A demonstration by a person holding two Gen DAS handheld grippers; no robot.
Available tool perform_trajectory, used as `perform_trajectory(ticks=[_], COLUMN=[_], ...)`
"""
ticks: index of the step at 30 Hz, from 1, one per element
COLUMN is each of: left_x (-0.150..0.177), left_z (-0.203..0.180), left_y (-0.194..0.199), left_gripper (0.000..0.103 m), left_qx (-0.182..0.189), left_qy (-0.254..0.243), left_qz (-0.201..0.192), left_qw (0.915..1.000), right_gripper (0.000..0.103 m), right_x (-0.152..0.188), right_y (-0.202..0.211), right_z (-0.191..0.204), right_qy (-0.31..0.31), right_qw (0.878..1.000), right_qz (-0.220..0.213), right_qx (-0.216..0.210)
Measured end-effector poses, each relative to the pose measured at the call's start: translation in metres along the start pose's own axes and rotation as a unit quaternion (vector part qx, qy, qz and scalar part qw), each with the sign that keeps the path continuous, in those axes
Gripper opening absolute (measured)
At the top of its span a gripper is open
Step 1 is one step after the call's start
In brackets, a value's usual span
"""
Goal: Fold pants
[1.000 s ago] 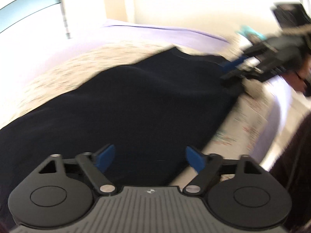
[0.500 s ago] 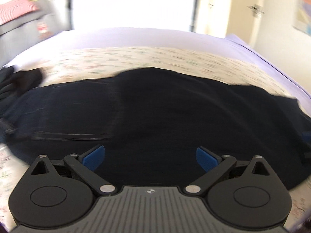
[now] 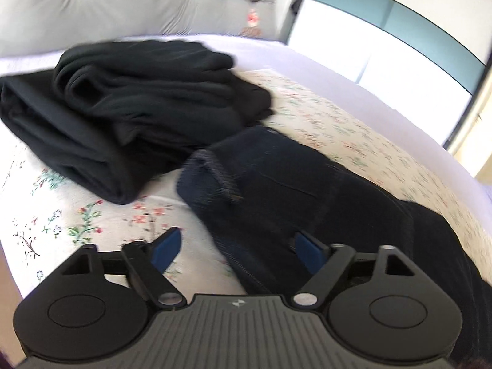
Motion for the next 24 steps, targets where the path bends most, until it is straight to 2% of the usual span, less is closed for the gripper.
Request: perform_trajectory(ticks=[4,6,9,12,15,18,20,21,24], left_x=[-0.007,-0.008,-0.012,-0.01,-0.009,-0.017,-0.022,-0.022,-0.011], left_z=[0.011,0.012,0.009,0.006,0.005,0.002,0.003,0.004,0.006], left_y=[-0.005,-0.015,-0.022,-0.025,-0.029,-0.015,-0.012,-0.015,-0.035], left_gripper=[0.103,0.09,0.081,0.069,0.059,0.057,0.057,0.057,0.059], left_qx=[-0.006,0.0,0.003,-0.007,0.0,0.012,0.012,0.004,-0.043], left_qy=[0.016,0.021,0.019,0.001,-0.003,-0.012,-0.005,-0.005,-0.018], left_qz=[0.013,0.021,0.02,0.01,-0.004,-0.049,-0.069,-0.066,-0.027], left_qw=[0.9998,0.9995,0.9996,0.9999,1.0,0.9987,0.9976,0.9978,0.9986], right_gripper=[0.054,0.043,0.029,0.021,0.013,0.012,0.009,0.005,0.005], right_x=[-0.009,-0.01,-0.009,-0.006,-0.008,-0.014,-0.018,-0.019,-0.017], right_y=[-0.022,-0.032,-0.047,-0.055,-0.053,-0.044,-0.037,-0.034,-0.039], right_z=[0.012,0.017,0.021,0.024,0.024,0.02,0.015,0.014,0.014], right_qy=[0.032,0.042,0.066,0.083,0.082,0.054,0.019,0.003,-0.007], right_qw=[0.999,0.999,0.997,0.995,0.995,0.998,0.999,0.999,0.999], right_qz=[0.012,0.02,0.04,0.053,0.051,0.033,0.017,0.011,0.021], right_qx=[-0.007,-0.013,0.001,0.014,0.014,-0.003,-0.029,-0.041,-0.048])
Point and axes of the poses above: each gripper's, at about its wrist camera, not at the fingertips, and y roughly against the way its jaws point, z to its left, x to its underside, the point moved 7 cm from there along -y, roughly the way its jaws point, and after that the axes turned 10 degrees about y, right-handed, at the moved point
